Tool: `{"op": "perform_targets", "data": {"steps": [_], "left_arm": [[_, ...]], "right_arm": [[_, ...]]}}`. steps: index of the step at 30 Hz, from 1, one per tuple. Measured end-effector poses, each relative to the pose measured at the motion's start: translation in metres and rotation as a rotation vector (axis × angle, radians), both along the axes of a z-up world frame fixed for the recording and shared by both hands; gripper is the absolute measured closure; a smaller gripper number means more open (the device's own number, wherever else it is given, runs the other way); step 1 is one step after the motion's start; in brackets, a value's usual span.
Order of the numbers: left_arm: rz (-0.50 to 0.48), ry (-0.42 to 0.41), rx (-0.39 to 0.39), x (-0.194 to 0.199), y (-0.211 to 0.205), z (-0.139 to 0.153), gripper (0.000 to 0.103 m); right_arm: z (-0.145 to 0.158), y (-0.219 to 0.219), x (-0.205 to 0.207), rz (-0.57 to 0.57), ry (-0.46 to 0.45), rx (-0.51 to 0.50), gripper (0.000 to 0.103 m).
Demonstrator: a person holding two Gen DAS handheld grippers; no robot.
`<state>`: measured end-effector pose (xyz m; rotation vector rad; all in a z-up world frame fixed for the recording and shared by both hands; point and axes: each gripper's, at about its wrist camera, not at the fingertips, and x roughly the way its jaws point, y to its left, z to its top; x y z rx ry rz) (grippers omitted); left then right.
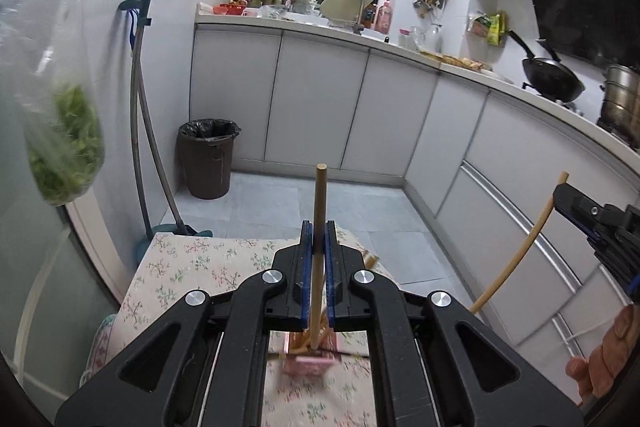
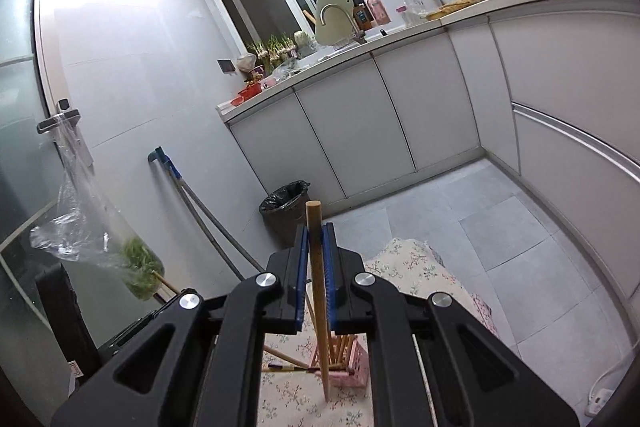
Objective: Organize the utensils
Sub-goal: 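Open both tools to drop the chopsticks into the basket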
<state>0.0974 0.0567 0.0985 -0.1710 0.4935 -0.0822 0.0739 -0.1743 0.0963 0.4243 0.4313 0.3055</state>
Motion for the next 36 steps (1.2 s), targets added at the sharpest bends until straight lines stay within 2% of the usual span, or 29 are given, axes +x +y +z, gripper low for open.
{"op": "perform_targets", "data": {"steps": [4, 6, 8, 10, 13, 26, 27, 29, 30, 31, 36], "left_arm": [[-0.011, 0.082, -0.022, 0.03, -0.001, -0.03, 0.096], [0.014, 0.121, -0.047, 0.033, 0.006, -0.043, 0.081], [0.034, 0.103, -0.091, 0.026, 0.018, -0.043, 0.079], [0.071, 0.065, -0.15, 0.014, 0.036, -0.039, 0.073], [0.097, 0.048, -0.197, 0.006, 0.055, -0.03, 0.073], [0.113, 0.057, -0.174, 0.001, 0.063, -0.03, 0.066], [0.129, 0.053, -0.159, 0.0, 0.063, -0.03, 0.063], [0.158, 0.031, -0.125, -0.005, 0.061, -0.029, 0.05], [0.165, 0.02, -0.119, -0.008, 0.06, -0.028, 0.036], [0.168, 0.01, -0.118, -0.01, 0.059, -0.027, 0.028], [0.184, -0.031, -0.03, -0.024, 0.038, -0.023, 0.023]], "right_arm": [[-0.011, 0.012, 0.022, 0.017, 0.013, -0.012, 0.095], [-0.016, 0.016, 0.029, 0.021, 0.022, -0.012, 0.095], [-0.02, 0.02, 0.033, 0.024, 0.028, -0.016, 0.095], [-0.024, 0.022, 0.036, 0.021, 0.029, -0.021, 0.095], [-0.029, 0.029, 0.042, 0.021, 0.038, -0.033, 0.095], [-0.07, 0.073, 0.064, 0.022, 0.094, -0.109, 0.095], [-0.073, 0.075, 0.063, 0.026, 0.09, -0.112, 0.09], [-0.075, 0.079, 0.058, 0.028, 0.082, -0.131, 0.057], [-0.076, 0.079, 0.056, 0.022, 0.077, -0.133, 0.033], [-0.076, 0.078, 0.052, 0.007, 0.071, -0.141, 0.032], [-0.08, 0.067, 0.035, -0.056, 0.101, -0.238, 0.032]]}}
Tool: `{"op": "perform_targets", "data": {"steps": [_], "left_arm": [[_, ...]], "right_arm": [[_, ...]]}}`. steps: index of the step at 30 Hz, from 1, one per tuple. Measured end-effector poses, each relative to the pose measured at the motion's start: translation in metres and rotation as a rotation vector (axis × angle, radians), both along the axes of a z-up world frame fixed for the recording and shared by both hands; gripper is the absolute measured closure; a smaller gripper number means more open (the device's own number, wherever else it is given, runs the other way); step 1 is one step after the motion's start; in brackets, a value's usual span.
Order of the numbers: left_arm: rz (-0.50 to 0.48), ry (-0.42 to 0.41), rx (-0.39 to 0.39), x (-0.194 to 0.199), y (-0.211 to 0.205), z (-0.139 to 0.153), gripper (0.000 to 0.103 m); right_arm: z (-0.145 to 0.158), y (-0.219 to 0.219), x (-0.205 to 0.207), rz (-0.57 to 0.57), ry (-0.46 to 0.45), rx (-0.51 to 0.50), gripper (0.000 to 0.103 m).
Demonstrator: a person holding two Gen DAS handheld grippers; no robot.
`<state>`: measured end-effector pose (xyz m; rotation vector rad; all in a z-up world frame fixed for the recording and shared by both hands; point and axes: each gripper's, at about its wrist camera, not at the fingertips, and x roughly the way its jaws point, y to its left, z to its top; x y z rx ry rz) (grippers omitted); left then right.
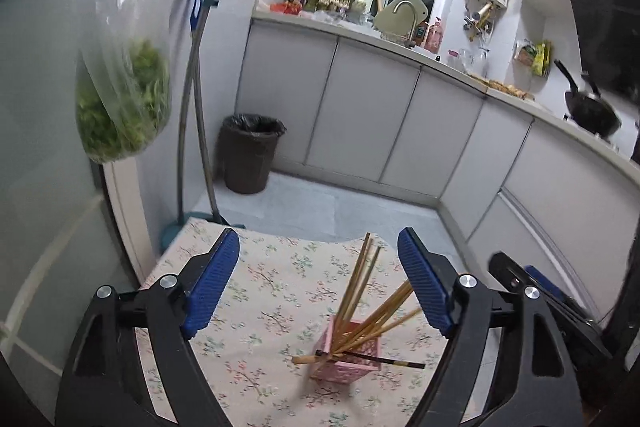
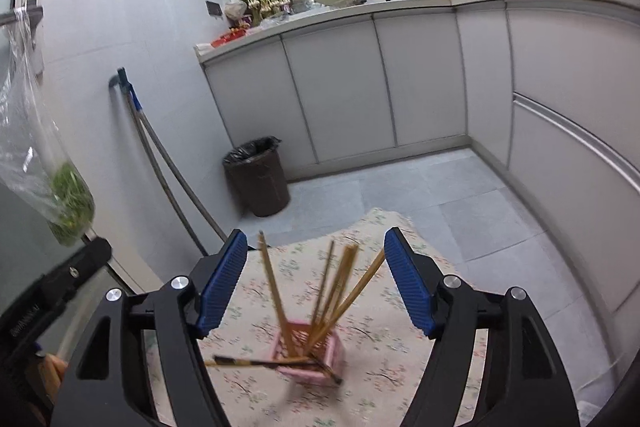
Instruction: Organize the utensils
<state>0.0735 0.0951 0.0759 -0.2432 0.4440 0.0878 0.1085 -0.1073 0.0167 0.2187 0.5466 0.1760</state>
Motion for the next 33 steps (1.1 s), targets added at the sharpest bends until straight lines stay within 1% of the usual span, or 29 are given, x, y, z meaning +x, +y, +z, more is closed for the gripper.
{"op": "perform_targets", "data": {"steps": [1, 3, 5, 7, 9, 12, 16, 18, 20, 22, 26, 33], "left_arm": [[0.011, -0.006, 0.025, -0.003, -0.005, 0.001, 0.016], [0.023, -0.018, 0.074, -0.01, -0.016, 0.0, 0.008], [0.022, -0.021, 0.112, -0.016, -0.027, 0.0, 0.007], [0.027, -0.021, 0.133, -0.022, -0.033, -0.001, 0.007], [0.039, -0.023, 0.159, -0.029, -0.04, -0.006, 0.007], [0.037, -0.013, 0.192, -0.036, -0.051, -0.016, 0.007], [0.046, 0.003, 0.208, -0.046, -0.062, -0.025, 0.007], [0.065, 0.045, 0.219, -0.047, -0.068, -0.029, 0.007], [0.061, 0.062, 0.227, -0.048, -0.072, -0.031, 0.007], [0.055, 0.065, 0.222, -0.05, -0.075, -0.033, 0.007], [0.038, 0.067, 0.204, -0.052, -0.079, -0.035, 0.007], [0.015, 0.07, 0.207, -0.045, -0.087, -0.038, 0.007]], "right_arm": [[-0.002, -0.004, -0.004, -0.018, 0.001, -0.016, 0.032], [-0.007, -0.012, -0.013, -0.057, 0.001, -0.062, 0.03], [-0.013, -0.021, -0.021, -0.082, 0.012, -0.091, 0.024], [-0.017, -0.031, -0.028, -0.104, 0.02, -0.08, 0.019], [-0.02, -0.04, -0.037, -0.126, 0.024, -0.064, 0.01], [-0.022, -0.047, -0.051, -0.154, 0.014, -0.083, 0.007], [-0.023, -0.05, -0.069, -0.174, -0.014, -0.14, 0.007], [-0.025, -0.053, -0.077, -0.18, -0.009, -0.146, 0.007], [-0.024, -0.055, -0.079, -0.184, 0.006, -0.152, 0.007], [-0.025, -0.058, -0.082, -0.18, 0.012, -0.152, 0.007], [-0.024, -0.066, -0.085, -0.217, -0.006, -0.155, 0.007], [-0.031, -0.069, -0.077, -0.228, 0.017, -0.141, 0.007]]}}
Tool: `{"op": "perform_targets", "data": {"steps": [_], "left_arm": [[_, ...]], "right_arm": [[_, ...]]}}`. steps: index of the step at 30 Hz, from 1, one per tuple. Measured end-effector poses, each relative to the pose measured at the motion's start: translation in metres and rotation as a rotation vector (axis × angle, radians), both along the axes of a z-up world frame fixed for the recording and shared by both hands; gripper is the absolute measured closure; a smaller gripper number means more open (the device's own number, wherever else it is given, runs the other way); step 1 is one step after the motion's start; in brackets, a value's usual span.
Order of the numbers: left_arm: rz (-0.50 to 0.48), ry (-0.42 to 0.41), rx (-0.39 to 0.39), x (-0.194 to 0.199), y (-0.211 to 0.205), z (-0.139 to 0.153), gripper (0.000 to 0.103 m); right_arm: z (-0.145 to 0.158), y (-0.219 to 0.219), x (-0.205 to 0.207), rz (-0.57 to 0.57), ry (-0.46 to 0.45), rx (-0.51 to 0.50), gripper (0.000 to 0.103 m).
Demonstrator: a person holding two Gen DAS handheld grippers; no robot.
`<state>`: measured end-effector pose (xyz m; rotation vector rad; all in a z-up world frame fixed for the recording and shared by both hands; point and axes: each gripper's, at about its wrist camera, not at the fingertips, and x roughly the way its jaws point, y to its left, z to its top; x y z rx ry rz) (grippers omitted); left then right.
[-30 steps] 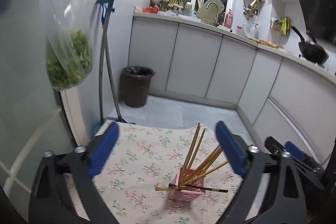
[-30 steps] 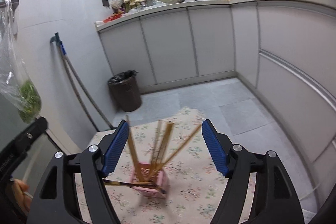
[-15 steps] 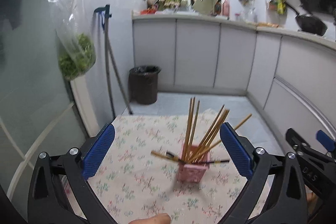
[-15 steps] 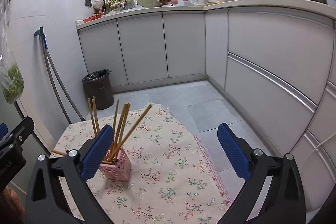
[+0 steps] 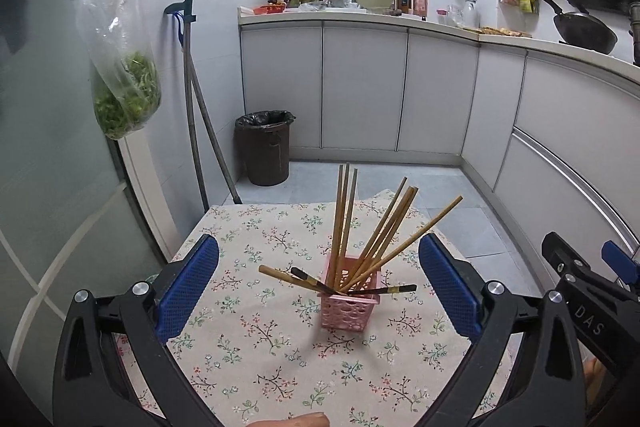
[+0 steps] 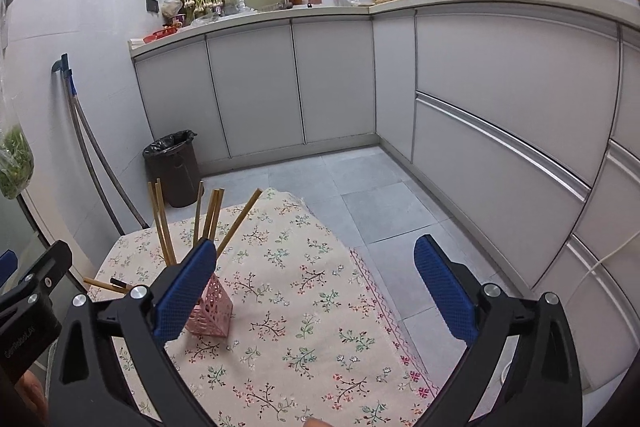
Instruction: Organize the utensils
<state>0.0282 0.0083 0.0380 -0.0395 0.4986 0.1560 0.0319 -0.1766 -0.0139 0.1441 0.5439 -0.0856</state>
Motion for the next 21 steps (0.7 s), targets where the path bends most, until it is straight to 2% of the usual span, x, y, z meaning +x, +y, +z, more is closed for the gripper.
{"op": "perform_targets", "data": {"steps": [21], "left_arm": [[-0.007, 0.019, -0.008, 0.0054, 0.0004, -0.0045, 0.007]], "right_arm": [[-0.0088, 0.0007, 0.0076, 0.01, 0.036, 0.024, 0.007]]}}
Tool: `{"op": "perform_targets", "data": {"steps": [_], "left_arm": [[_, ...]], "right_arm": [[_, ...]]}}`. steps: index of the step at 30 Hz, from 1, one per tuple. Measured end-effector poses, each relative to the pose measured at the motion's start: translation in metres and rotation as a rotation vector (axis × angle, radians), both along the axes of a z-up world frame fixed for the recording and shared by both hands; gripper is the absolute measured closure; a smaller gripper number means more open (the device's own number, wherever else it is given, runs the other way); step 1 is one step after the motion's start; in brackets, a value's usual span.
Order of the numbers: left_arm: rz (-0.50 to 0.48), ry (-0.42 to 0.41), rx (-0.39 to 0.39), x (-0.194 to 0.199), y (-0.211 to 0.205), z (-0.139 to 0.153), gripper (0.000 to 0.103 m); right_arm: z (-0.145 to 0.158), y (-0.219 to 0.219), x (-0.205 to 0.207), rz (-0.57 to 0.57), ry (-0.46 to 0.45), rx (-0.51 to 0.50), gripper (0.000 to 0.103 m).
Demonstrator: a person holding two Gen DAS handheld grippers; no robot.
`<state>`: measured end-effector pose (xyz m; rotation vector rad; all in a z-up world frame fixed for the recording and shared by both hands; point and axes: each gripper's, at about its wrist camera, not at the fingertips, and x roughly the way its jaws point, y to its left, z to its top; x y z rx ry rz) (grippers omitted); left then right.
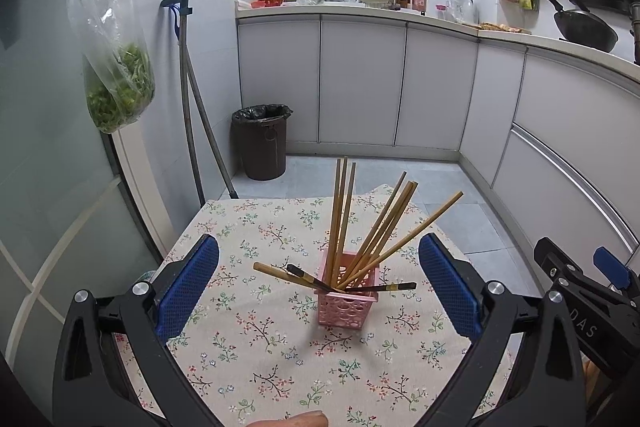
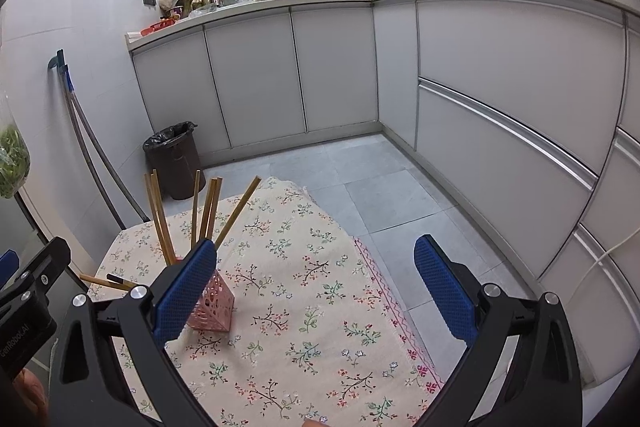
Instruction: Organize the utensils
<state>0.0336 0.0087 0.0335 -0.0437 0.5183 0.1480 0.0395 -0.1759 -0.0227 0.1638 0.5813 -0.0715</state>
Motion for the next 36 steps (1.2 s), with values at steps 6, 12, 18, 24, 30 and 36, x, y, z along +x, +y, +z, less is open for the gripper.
{"op": "perform_targets", "data": {"steps": [6, 12, 18, 24, 30, 36], "left_arm": [[0.001, 0.004, 0.0, 0.0, -0.0008, -0.0022, 0.007], [0.006, 0.005, -0.003, -0.0003, -0.0001, -0.0029, 0.007], [0.006, 0.011, -0.003, -0.0004, -0.0005, -0.0036, 0.007], [0.009, 0.011, -0.004, -0.0002, -0.0001, -0.0039, 0.007], [0.011, 0.013, -0.005, 0.0001, -0.0003, -0.0037, 0.007], [0.015, 0.019, -0.009, 0.0008, 0.0012, -0.0048, 0.007]], "right_arm": [[-0.0015, -0.0005, 0.0016, 0.0, 0.007, 0.004, 0.007], [-0.0026, -0.0005, 0.0018, 0.003, 0.014, 0.011, 0.007], [-0.0039, -0.0011, 0.002, 0.008, 0.02, 0.016, 0.007], [-0.005, -0.0021, 0.0027, 0.01, 0.024, 0.02, 0.007], [-0.0071, -0.0013, 0.0028, 0.011, 0.03, 0.023, 0.007], [-0.0079, -0.002, 0.0031, 0.012, 0.033, 0.028, 0.007]]}}
